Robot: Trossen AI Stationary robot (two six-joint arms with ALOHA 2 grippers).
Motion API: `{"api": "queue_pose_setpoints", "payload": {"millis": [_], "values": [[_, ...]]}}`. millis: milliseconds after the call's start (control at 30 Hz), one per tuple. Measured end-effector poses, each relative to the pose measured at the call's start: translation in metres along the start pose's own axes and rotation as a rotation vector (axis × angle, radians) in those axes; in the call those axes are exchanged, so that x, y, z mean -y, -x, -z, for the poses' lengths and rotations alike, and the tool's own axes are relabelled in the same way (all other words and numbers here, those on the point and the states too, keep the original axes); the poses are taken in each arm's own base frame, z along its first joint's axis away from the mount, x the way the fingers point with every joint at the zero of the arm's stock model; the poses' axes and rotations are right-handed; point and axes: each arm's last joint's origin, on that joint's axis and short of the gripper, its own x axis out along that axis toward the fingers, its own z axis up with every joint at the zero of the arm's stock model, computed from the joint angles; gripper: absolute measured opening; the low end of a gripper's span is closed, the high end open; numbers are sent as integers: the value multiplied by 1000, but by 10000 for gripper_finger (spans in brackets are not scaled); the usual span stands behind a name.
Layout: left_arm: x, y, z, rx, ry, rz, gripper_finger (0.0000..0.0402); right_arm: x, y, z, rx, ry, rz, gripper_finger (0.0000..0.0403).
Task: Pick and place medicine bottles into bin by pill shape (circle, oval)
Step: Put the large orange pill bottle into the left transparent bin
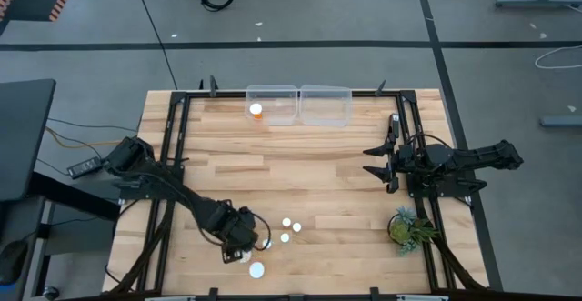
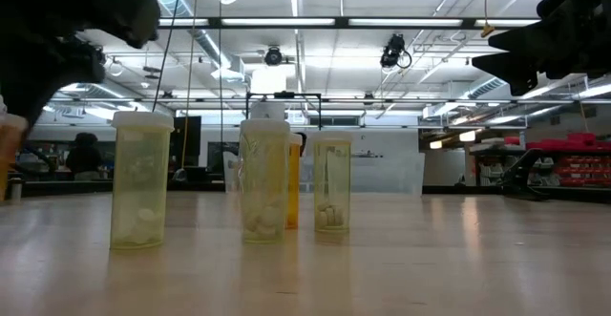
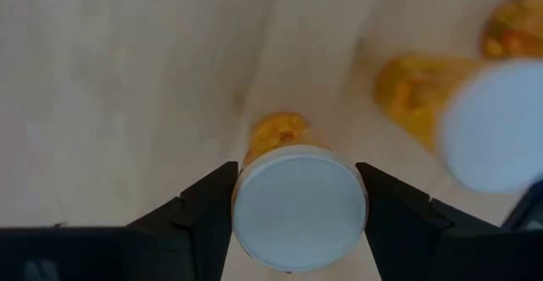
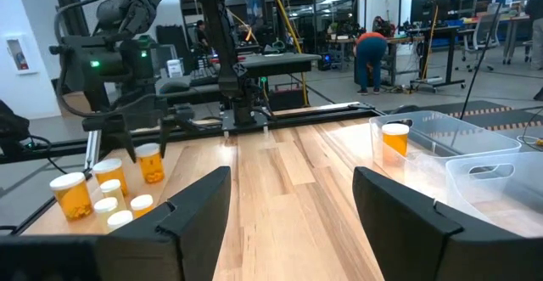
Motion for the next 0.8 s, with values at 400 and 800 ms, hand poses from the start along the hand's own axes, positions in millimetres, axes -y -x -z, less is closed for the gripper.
{"api": "queue_pose_setpoints", "payload": {"millis": [400,800], "values": [[-28,39,-49,62,-127,16,228,0,0,0,0,0,0,255],[-85,59,-88,87,-177,-25,227,0,0,0,0,0,0,255]]}}
